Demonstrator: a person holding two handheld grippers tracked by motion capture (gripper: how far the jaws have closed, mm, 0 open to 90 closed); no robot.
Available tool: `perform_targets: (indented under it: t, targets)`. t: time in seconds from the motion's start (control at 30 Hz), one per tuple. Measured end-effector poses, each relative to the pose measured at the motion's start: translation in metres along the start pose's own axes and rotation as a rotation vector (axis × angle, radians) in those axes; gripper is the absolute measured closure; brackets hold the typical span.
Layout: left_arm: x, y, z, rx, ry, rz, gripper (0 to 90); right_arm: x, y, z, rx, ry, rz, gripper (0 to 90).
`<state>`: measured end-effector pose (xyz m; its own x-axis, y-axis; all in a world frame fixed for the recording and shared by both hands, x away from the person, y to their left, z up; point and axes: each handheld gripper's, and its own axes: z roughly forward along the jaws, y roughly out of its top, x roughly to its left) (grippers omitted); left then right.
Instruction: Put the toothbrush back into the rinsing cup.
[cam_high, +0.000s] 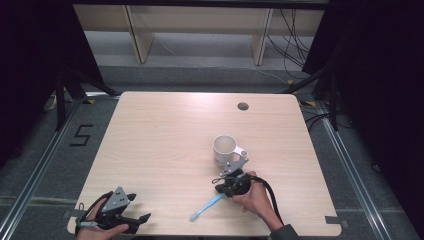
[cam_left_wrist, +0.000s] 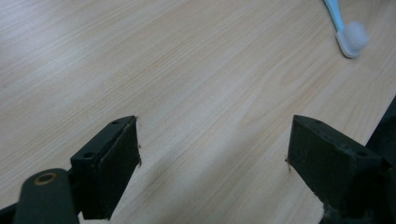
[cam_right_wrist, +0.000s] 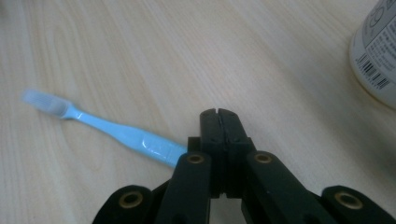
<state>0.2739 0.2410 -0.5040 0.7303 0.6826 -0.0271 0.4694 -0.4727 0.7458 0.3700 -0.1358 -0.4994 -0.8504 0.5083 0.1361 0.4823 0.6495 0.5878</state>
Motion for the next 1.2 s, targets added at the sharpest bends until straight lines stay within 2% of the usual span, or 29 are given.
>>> perform_targets:
  t: [0.03,0.07,0.13,0.17,0.2,0.23,0.27,0.3,0.37,0.43,0.47,0.53,0.57,0.63,0.67,0.7,0.77,0.8,0.9,0.93,1.03,1.17,1.2]
  targets:
    - [-0.001,0.0,-0.001,-0.001,0.006,0.0,16.1,0.001,-0.002,-0.002,-0.003,-0.001,-0.012,90.0]
    - [-0.001,0.0,-0.001,-0.001,0.006,0.0,16.1,0.002,-0.003,-0.003,0.001,0.004,0.006,90.0]
    - [-0.001,0.0,-0.001,0.0,0.009,-0.001,16.0,0.002,-0.005,-0.004,-0.006,0.008,-0.016,90.0]
    - [-0.001,0.0,-0.001,-0.001,0.009,-0.001,16.0,0.003,-0.006,-0.006,-0.002,0.003,0.006,90.0]
    - [-0.001,0.0,-0.001,-0.001,0.009,-0.001,16.1,0.003,-0.006,-0.006,-0.002,0.003,0.006,90.0]
    - [0.0,0.001,-0.001,0.001,0.014,0.005,16.1,0.003,-0.008,-0.007,-0.008,0.007,-0.013,90.0]
    - [0.0,0.001,-0.001,0.001,0.014,0.005,16.1,0.004,-0.009,-0.007,-0.016,0.013,-0.011,90.0]
    - [0.0,0.001,-0.001,0.005,0.013,0.007,16.1,0.005,-0.01,-0.01,0.003,0.012,0.014,90.0]
    - [0.0,0.001,-0.001,0.004,0.013,0.008,16.1,0.005,-0.011,-0.011,-0.005,0.003,0.012,90.0]
    - [0.0,0.001,-0.001,0.002,0.012,0.005,16.1,0.005,-0.013,-0.012,-0.012,0.014,0.003,90.0]
    - [-0.001,0.0,0.0,-0.013,0.008,-0.006,16.1,0.006,-0.014,-0.013,-0.01,0.013,0.015,90.0]
    - [-0.001,0.0,0.0,-0.011,0.003,-0.001,16.1,0.007,-0.016,-0.014,0.0,0.021,0.023,90.0]
    - [-0.001,0.001,-0.001,-0.002,0.006,0.001,16.1,0.006,-0.017,-0.014,-0.01,0.01,0.008,90.0]
    - [-0.001,0.001,-0.001,-0.004,0.006,0.0,16.0,0.008,-0.019,-0.015,0.002,0.022,0.034,90.0]
    - [-0.001,0.001,-0.001,-0.004,0.006,0.0,16.1,0.006,-0.019,-0.014,-0.007,0.025,0.004,90.0]
    - [-0.002,0.001,0.0,-0.007,0.008,-0.004,16.1,0.009,-0.02,-0.015,-0.005,0.008,0.018,90.0]
    - [-0.002,0.001,-0.001,-0.007,0.007,-0.001,16.1,0.01,-0.02,-0.016,0.002,0.026,0.023,90.0]
    - [-0.001,0.001,-0.001,-0.006,0.006,0.004,16.1,0.01,-0.021,-0.016,-0.013,0.021,-0.003,90.0]
    - [-0.001,0.001,-0.001,-0.011,0.003,0.004,16.1,0.012,-0.022,-0.017,0.0,0.023,0.022,90.0]
    - [-0.001,0.001,-0.001,-0.013,0.003,0.001,16.1,0.011,-0.022,-0.017,-0.005,0.025,0.004,90.0]
    - [-0.001,0.001,-0.002,-0.006,0.005,0.007,16.1,0.013,-0.024,-0.019,-0.006,0.026,0.02,90.0]
    - [-0.001,0.001,-0.002,-0.014,0.001,0.001,16.1,0.014,-0.027,-0.021,-0.012,0.035,0.014,90.0]
    - [-0.001,0.001,-0.002,-0.014,0.001,0.001,16.1,0.015,-0.028,-0.022,-0.005,0.032,0.027,90.0]
